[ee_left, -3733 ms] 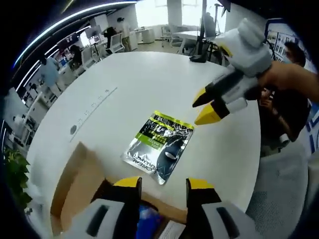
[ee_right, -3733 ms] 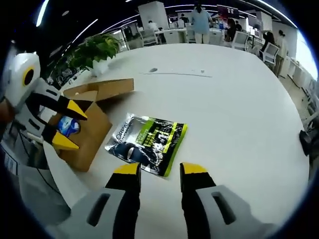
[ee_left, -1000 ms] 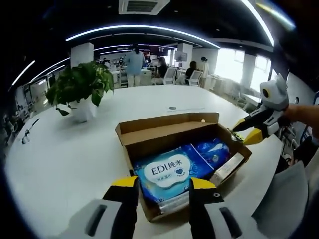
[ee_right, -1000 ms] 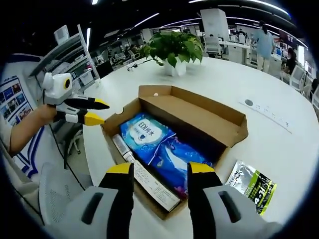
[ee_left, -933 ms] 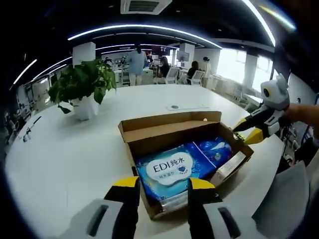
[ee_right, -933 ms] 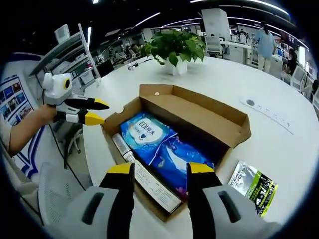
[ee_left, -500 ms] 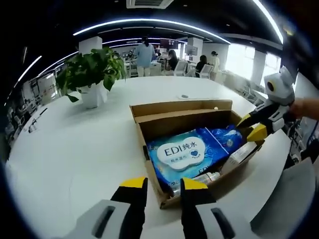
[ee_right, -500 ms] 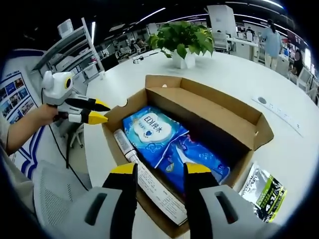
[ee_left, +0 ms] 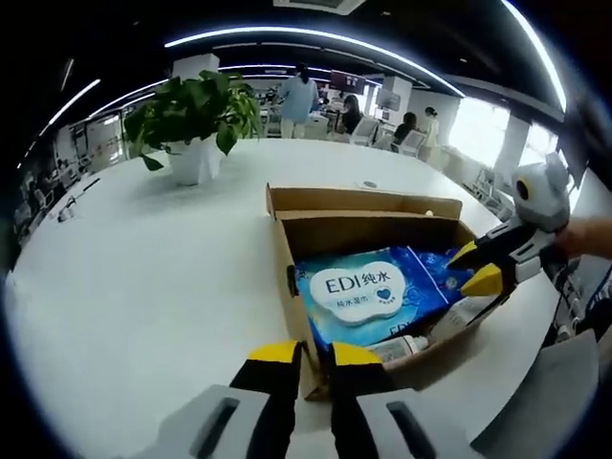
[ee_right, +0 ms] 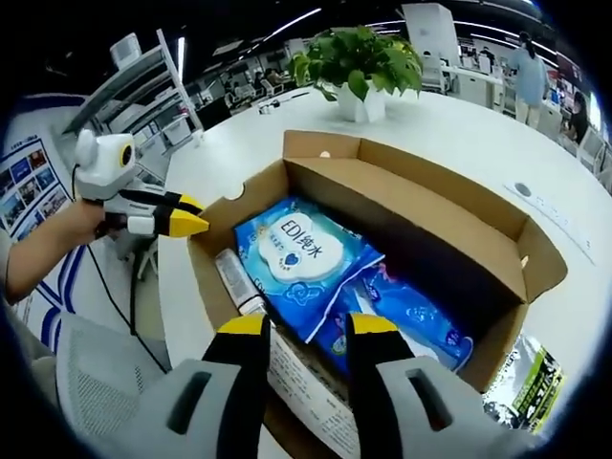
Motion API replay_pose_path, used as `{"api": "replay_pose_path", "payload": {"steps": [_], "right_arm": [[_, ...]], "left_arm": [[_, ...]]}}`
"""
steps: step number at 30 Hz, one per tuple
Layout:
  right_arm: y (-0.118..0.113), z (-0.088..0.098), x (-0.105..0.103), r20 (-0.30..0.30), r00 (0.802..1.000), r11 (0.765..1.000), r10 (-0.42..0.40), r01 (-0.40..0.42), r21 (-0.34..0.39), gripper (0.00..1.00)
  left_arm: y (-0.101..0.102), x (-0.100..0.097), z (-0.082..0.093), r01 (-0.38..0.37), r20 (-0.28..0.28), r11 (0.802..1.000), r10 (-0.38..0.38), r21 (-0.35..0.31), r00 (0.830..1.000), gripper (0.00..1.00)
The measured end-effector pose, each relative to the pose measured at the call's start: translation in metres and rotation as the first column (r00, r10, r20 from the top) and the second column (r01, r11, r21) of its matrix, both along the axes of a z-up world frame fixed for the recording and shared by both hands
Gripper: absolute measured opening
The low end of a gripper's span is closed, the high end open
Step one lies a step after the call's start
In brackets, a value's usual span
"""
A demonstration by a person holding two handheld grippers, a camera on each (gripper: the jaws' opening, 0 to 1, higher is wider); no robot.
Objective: Operate the shoe box by opening the lid, removing the specified soft item, and placing it in the target area until the item is outside and the box remains undamaged.
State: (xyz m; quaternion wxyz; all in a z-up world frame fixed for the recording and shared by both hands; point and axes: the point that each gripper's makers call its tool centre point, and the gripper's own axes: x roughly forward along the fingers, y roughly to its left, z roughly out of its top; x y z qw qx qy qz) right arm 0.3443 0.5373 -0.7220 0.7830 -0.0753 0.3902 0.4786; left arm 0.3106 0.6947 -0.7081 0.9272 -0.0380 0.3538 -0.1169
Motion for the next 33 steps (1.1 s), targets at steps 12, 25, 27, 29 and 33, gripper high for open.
{"api": "replay_pose_path", "payload": {"steps": [12, 25, 27, 29, 33], "right_arm": [[0.016, -0.016, -0.003, -0.012, 1.000, 1.000, 0.003, -0.003, -0.024, 0.29], [0.025, -0.024, 0.010, -0.041, 0.999, 0.999, -0.032, 0.032, -0.012, 0.19], [0.026, -0.024, 0.012, -0.043, 0.998, 0.999, -0.040, 0.039, -0.012, 0.17], [0.026, -0.026, 0.013, -0.045, 0.998, 0.999, -0.051, 0.050, -0.020, 0.15], [0.023, -0.029, 0.018, -0.005, 0.999, 0.998, -0.037, 0.036, -0.060, 0.03]], "left_arm": [[0.001, 0.000, -0.002, -0.054, -0.013, 0.998, 0.054, -0.040, 0.998, 0.08], [0.000, -0.001, -0.001, -0.058, -0.007, 0.998, 0.058, -0.038, 0.998, 0.08], [0.000, -0.001, -0.001, -0.056, -0.008, 0.998, 0.055, -0.034, 0.998, 0.08], [0.000, -0.001, -0.001, -0.056, -0.008, 0.998, 0.056, -0.036, 0.998, 0.08], [0.000, -0.001, -0.001, -0.059, -0.008, 0.998, 0.059, -0.033, 0.998, 0.08]]}}
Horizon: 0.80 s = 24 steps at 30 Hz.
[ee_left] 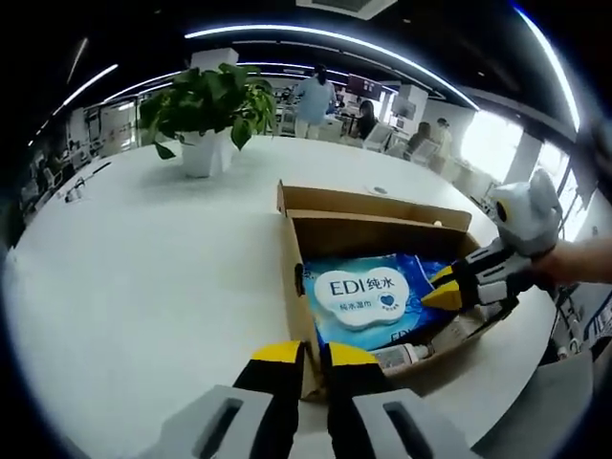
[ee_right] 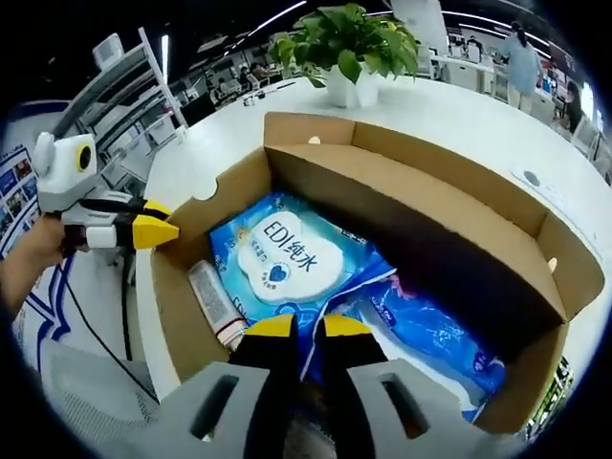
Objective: Operate the shoe box by opening the lid, removing the specified soft item, and placing it in the target area until the item is outside and the box remains undamaged.
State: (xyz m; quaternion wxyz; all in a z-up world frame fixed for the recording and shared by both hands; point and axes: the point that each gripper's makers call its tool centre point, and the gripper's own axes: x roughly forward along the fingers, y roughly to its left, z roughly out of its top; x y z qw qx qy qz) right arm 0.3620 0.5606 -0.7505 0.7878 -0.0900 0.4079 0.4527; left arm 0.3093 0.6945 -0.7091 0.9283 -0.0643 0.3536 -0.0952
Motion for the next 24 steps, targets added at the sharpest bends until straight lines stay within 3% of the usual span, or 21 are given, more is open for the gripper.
{"api": "replay_pose_path", "payload": {"steps": [6, 15, 24], "right_arm": [[-0.001, 0.006, 0.000, -0.035, 0.999, 0.999, -0.036, 0.036, 0.016, 0.01], [-0.002, 0.031, 0.001, 0.005, 0.999, 0.998, -0.044, 0.044, 0.055, 0.00], [-0.018, 0.042, 0.003, 0.036, 0.997, 0.996, -0.074, 0.072, 0.049, 0.00]], "left_arm": [[0.000, 0.000, 0.000, -0.001, 0.000, 1.000, 0.001, 0.008, 1.000, 0.08], [0.001, 0.001, -0.001, 0.009, -0.006, 1.000, -0.009, 0.029, 1.000, 0.08], [0.000, 0.001, -0.001, 0.013, -0.014, 0.999, -0.013, 0.044, 1.000, 0.08]]}}
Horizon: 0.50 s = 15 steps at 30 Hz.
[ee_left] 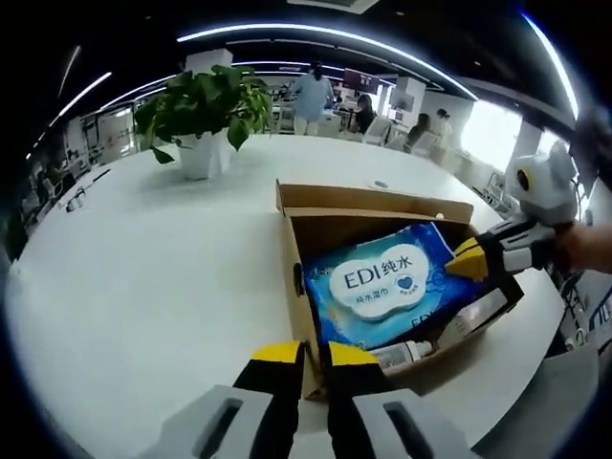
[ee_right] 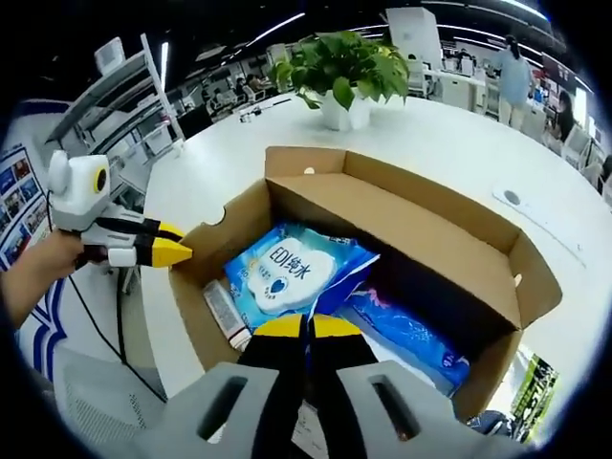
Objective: Operate the shoe box by opening the lid, removing the specified soft item, and placing it in the target area until the item is outside and the box remains undamaged.
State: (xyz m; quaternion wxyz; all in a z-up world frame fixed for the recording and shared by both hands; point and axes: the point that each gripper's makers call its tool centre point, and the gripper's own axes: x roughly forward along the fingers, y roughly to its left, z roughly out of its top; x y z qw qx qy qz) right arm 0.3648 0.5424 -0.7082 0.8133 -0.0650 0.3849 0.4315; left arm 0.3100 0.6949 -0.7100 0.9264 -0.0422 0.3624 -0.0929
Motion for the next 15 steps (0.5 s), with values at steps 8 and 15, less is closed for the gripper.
{"api": "replay_pose_path", "payload": {"steps": [8, 15], "right_arm": [[-0.014, 0.010, 0.001, 0.014, 0.999, 0.999, -0.036, 0.035, 0.016, 0.00], [-0.029, 0.012, -0.001, 0.015, 0.998, 0.998, -0.057, 0.056, 0.017, 0.00]], "left_arm": [[0.000, 0.000, 0.000, 0.007, -0.015, 1.000, -0.007, 0.008, 1.000, 0.08], [-0.001, 0.002, 0.001, 0.034, -0.029, 0.999, -0.033, 0.030, 0.999, 0.09]]}}
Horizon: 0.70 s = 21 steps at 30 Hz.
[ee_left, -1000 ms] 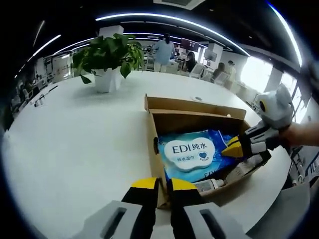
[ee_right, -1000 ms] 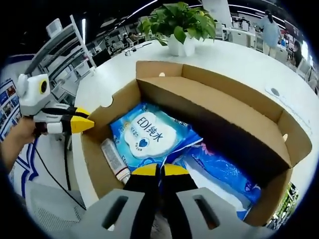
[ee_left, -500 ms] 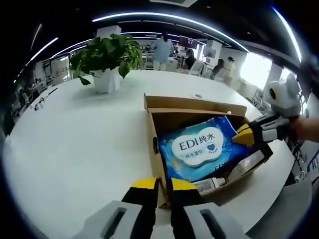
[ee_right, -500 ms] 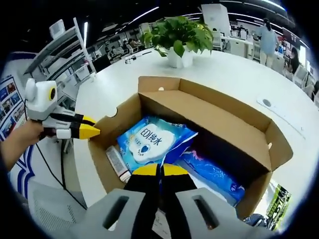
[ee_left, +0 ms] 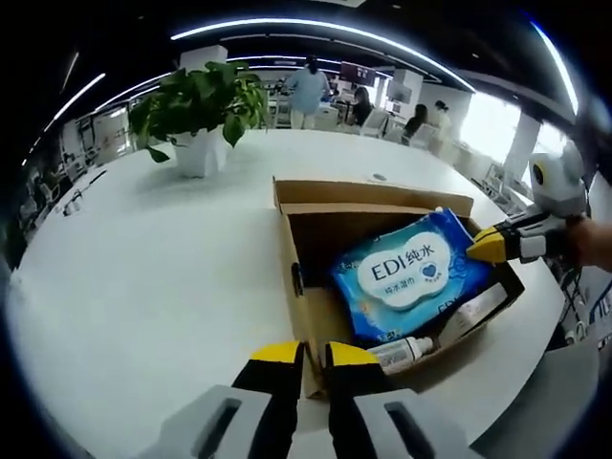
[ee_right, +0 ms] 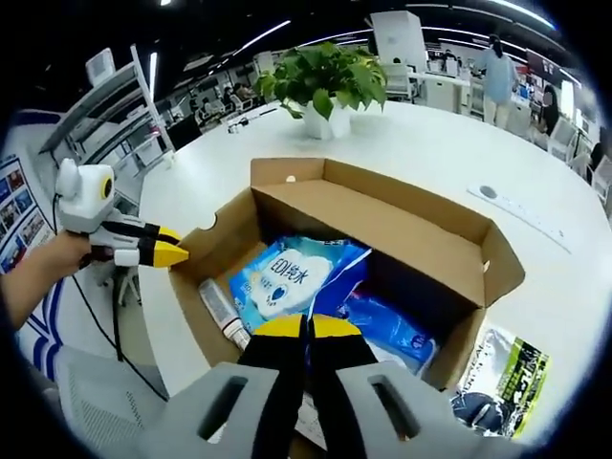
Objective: Operate the shoe box by opening the lid, removing the specified soft item, and placing it in the target area until the item is outside and the box remains undamaged.
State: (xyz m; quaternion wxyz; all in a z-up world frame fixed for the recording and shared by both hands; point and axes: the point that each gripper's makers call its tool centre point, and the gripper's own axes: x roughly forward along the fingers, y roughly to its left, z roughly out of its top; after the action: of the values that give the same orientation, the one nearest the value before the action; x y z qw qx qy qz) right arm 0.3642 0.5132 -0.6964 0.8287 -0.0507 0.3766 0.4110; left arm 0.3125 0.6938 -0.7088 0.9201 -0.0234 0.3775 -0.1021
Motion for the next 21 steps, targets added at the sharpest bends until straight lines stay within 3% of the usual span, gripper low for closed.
{"api": "replay_pose_path", "payload": {"steps": [6, 7, 12, 21], "right_arm": [[-0.008, -0.002, 0.000, -0.007, 1.000, 1.000, -0.022, 0.022, 0.003, 0.00], [-0.009, -0.003, 0.001, -0.009, 1.000, 1.000, -0.026, 0.026, 0.003, 0.00], [-0.016, -0.009, 0.002, -0.023, 0.999, 0.999, -0.049, 0.049, 0.001, 0.00], [-0.027, -0.018, 0.002, -0.043, 0.996, 0.997, -0.072, 0.072, -0.003, 0.00]], "left_arm": [[-0.006, 0.013, 0.018, 0.027, 0.049, 0.999, -0.027, 0.018, 0.998, 0.19], [-0.007, 0.015, 0.020, 0.049, 0.053, 0.998, -0.052, 0.043, 0.997, 0.19], [-0.023, 0.022, 0.027, 0.088, 0.066, 0.995, -0.090, 0.043, 0.994, 0.20], [-0.049, 0.027, 0.001, 0.165, -0.036, 0.986, -0.164, 0.010, 0.986, 0.23]]}}
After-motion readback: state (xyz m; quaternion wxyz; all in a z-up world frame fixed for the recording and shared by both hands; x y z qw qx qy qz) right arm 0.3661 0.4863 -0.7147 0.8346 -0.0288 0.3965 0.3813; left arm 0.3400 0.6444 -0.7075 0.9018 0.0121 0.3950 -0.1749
